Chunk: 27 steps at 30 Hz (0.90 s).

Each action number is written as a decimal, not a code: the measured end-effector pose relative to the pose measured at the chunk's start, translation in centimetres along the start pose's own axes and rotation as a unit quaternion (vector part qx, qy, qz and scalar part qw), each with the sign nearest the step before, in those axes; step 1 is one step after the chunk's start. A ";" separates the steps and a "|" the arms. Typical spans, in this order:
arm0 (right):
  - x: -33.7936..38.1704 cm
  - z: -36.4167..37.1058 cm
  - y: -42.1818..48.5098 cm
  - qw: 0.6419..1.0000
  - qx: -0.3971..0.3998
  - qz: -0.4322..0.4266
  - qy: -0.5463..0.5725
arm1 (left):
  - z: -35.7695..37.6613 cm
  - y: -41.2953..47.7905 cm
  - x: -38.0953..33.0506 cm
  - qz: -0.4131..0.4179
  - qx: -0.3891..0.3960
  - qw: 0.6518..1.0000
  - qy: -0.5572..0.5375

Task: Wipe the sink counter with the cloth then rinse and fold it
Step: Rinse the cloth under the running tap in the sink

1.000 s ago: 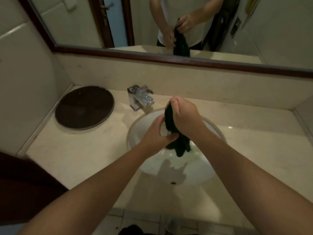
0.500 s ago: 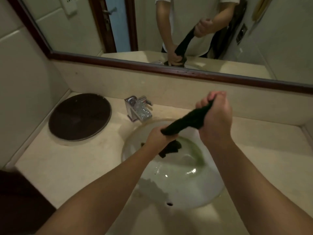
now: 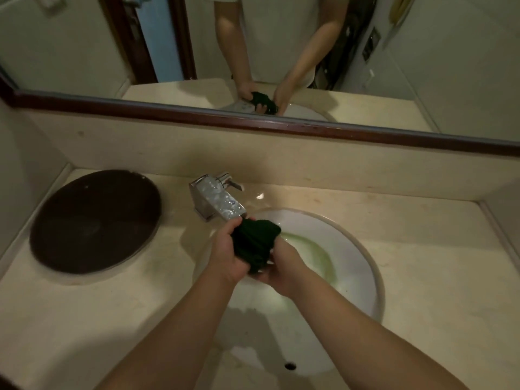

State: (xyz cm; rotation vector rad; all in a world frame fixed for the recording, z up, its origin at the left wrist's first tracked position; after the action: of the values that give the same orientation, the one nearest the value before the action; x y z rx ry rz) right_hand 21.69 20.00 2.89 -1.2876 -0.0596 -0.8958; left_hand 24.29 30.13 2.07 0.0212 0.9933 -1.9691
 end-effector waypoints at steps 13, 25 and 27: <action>1.3 3.2 5.2 0.883 -0.135 -0.165 -0.419 | -4.0 4.1 -0.8 -0.022 -0.044 0.999 -0.014; 9.2 9.9 8.6 0.699 0.015 -0.344 -0.627 | -1.5 5.0 -3.7 -0.135 -0.048 0.984 0.108; 9.1 9.8 9.0 0.667 0.022 -0.363 -0.651 | -1.5 5.3 -3.8 -0.133 -0.044 0.987 0.085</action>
State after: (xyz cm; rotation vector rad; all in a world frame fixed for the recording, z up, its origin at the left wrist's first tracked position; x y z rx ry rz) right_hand 37.46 23.38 3.53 -1.6375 -1.8332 -0.3884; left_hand 29.83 32.41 -0.85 0.0083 1.2474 -2.1901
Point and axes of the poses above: each hand's wrist, its own y-axis towards the middle knuckle, its own z-axis out of the palm, x = y × z, the point moved 1 cm from there along y, towards the middle knuckle, and after that the axes turned 4 degrees about y, right-handed, at the moved point
